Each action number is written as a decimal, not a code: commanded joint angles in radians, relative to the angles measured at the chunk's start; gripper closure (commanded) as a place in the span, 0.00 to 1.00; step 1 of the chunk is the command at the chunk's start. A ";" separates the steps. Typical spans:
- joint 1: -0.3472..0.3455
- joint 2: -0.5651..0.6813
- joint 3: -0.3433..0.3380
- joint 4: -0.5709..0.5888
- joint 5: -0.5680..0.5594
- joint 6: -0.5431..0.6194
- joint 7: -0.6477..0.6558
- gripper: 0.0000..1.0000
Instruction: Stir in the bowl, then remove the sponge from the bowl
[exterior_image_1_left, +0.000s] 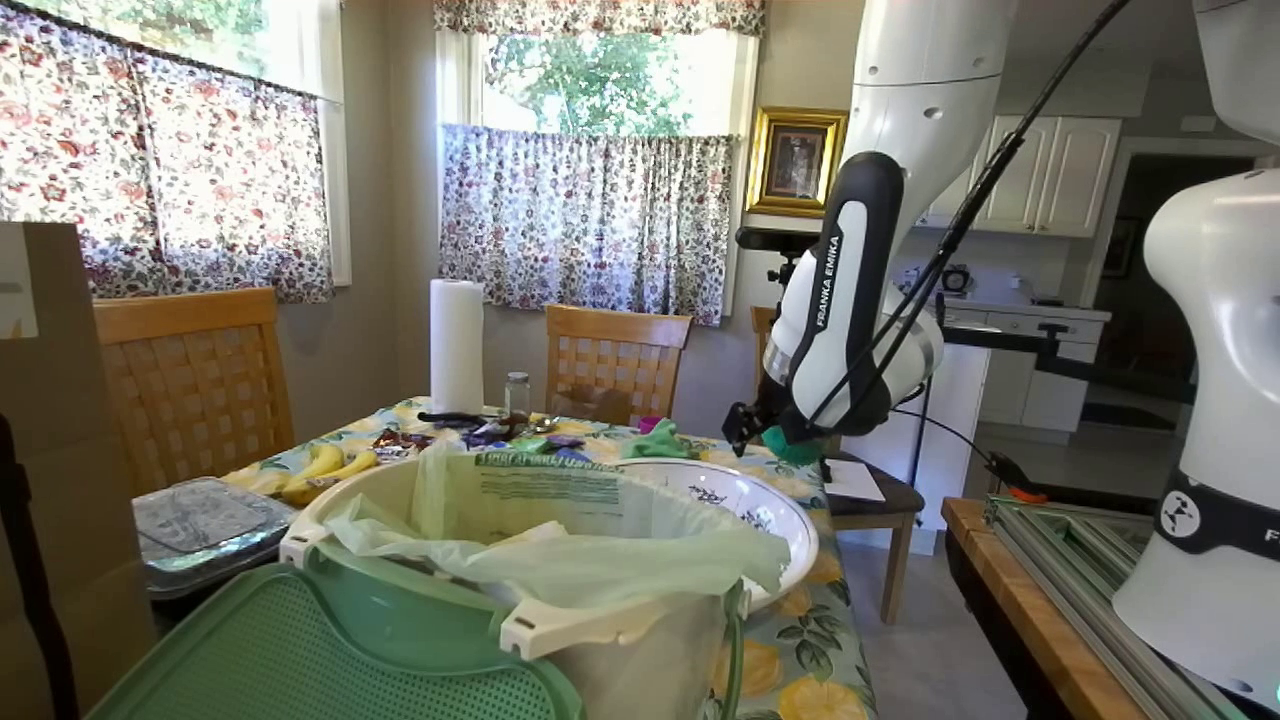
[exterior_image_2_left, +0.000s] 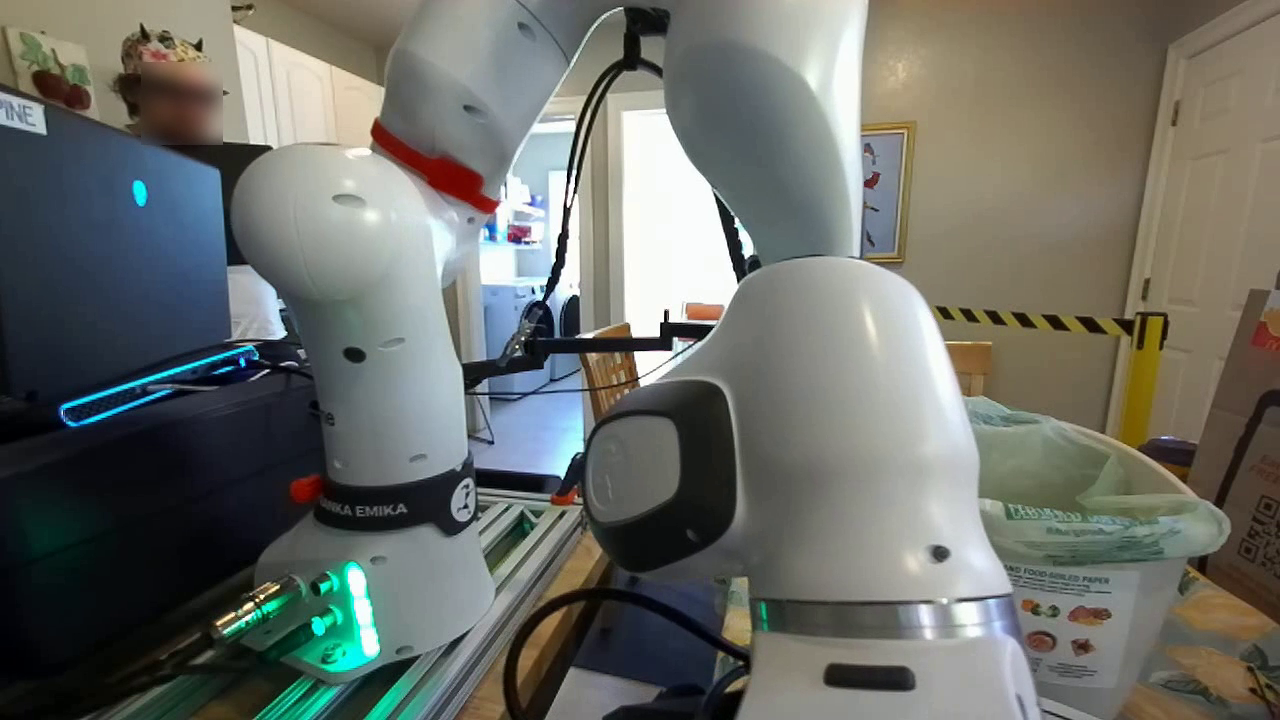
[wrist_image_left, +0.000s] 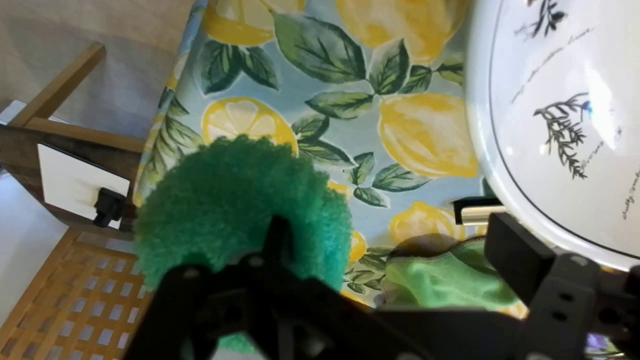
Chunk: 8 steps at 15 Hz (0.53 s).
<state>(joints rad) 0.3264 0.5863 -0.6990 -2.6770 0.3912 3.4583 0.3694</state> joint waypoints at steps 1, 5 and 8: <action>-0.115 -0.012 0.091 0.038 0.009 0.035 -0.082 0.26; -0.196 -0.009 0.157 0.059 0.015 0.062 -0.110 0.58; -0.250 -0.008 0.196 0.070 0.011 0.075 -0.123 0.81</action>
<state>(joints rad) 0.1480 0.5864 -0.5547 -2.6269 0.3905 3.5163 0.3118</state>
